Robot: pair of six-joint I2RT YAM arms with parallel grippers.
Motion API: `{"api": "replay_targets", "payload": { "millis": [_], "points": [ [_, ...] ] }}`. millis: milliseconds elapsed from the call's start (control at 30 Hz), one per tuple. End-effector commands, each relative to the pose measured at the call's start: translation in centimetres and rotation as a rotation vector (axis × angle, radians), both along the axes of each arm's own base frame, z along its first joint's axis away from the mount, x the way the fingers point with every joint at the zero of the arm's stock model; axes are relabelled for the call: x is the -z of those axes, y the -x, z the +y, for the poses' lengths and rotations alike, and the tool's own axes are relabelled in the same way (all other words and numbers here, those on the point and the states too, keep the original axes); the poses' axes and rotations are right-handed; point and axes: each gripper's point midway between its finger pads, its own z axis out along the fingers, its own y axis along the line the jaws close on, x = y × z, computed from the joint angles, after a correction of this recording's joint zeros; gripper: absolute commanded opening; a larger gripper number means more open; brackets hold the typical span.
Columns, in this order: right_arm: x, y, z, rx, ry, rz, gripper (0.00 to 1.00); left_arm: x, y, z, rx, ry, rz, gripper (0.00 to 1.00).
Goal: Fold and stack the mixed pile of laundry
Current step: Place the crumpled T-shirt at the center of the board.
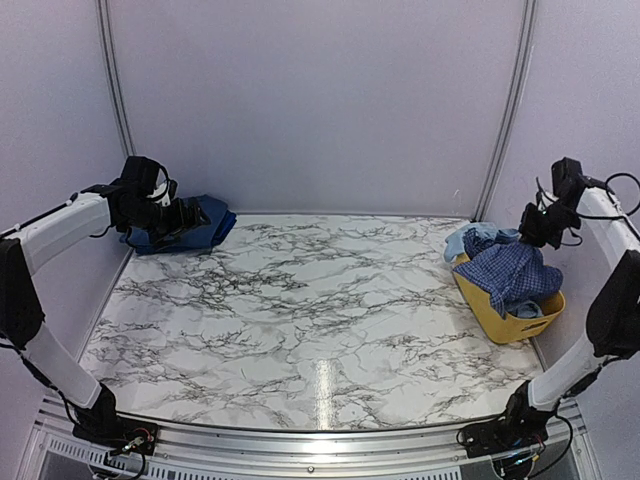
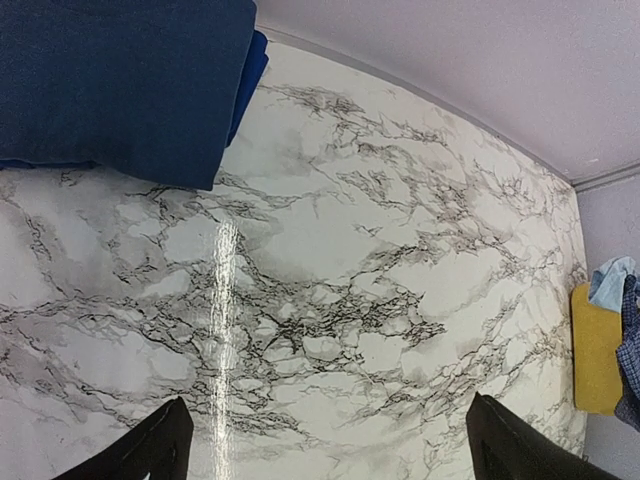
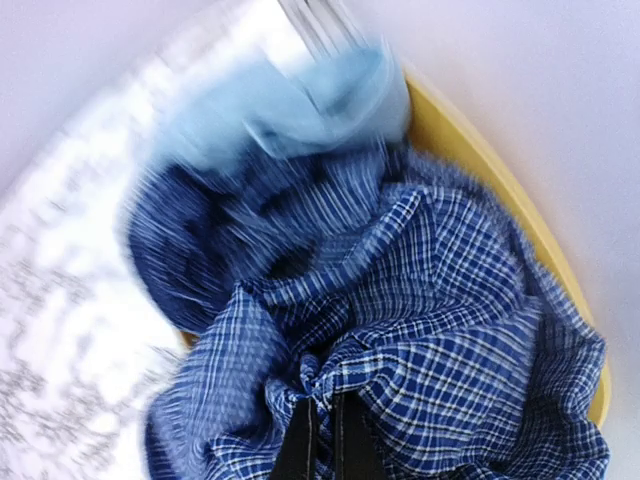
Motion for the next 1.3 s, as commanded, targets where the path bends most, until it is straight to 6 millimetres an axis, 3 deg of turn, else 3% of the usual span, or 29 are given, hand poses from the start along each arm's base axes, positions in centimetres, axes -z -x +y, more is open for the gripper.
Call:
{"api": "replay_targets", "payload": {
  "millis": [0,67,267,367,500,667,833,933,1033,1100,1167,1233,1267],
  "points": [
    [-13.5,-1.7,1.3,-0.059,0.006,-0.372,0.0,-1.0,-0.6,0.2,-0.012,0.002,-0.037,0.99],
    [-18.2,-2.0,2.4,-0.113,-0.005,-0.504,0.0,-1.0,-0.7,0.3,-0.015,0.0,-0.039,0.99],
    [-33.0,-0.9,8.4,-0.341,-0.14,-0.947,0.0,-1.9,-1.2,0.2,-0.015,0.008,-0.056,0.99],
    [-38.5,0.3,11.6,-0.444,-0.199,-1.108,0.0,-2.2,-1.5,0.0,-0.014,0.016,-0.061,0.99],
    [-43.2,1.1,16.7,-0.605,-0.352,-1.243,0.0,-2.7,-1.8,0.0,-0.018,0.024,-0.068,0.99],
    [-46.6,3.0,25.6,-0.816,-0.571,-1.33,0.0,-3.3,-2.0,0.1,-0.031,0.03,-0.081,0.99],
    [-46.7,4.4,34.7,-0.997,-0.789,-1.317,0.0,-4.0,-1.9,0.6,-0.054,0.029,-0.093,0.99],
    [-45.1,4.5,40.1,-1.091,-0.903,-1.248,0.0,-4.5,-1.7,0.9,-0.071,0.028,-0.103,0.99],
    [-44.0,5.4,43.1,-1.184,-0.993,-1.187,0.0,-4.9,-1.5,1.5,-0.094,0.019,-0.113,0.99],
    [-42.9,5.3,43.1,-1.218,-0.956,-1.151,0.0,-5.0,-1.2,2.0,-0.111,0.01,-0.112,0.99],
    [-40.2,4.2,41.7,-1.233,-0.863,-1.072,0.0,-5.2,-0.8,2.5,-0.128,0.002,-0.114,0.99],
    [-33.8,0.2,37.8,-1.099,-0.68,-0.921,0.05,-5.4,-0.2,3.3,-0.15,-0.013,-0.12,0.99],
    [-28.0,-2.5,34.7,-0.965,-0.581,-0.789,0.18,-5.1,0.1,3.7,-0.163,-0.022,-0.117,0.99]
  ]
}}
